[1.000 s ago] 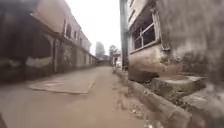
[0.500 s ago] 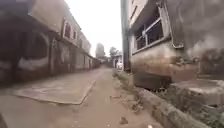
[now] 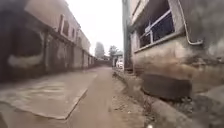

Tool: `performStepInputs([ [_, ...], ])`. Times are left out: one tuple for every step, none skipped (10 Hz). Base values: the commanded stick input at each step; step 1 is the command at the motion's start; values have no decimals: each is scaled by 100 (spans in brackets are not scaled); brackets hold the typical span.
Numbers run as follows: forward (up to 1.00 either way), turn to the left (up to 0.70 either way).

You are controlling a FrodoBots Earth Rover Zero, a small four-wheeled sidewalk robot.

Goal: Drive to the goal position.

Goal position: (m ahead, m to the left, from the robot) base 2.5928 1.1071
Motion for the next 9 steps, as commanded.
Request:
performStepInputs([
  [100,0],
  [100,0],
  [100,0],
  [100,0],
  [100,0],
  [100,0],
  [100,0],
  [100,0],
  [100,0],
])
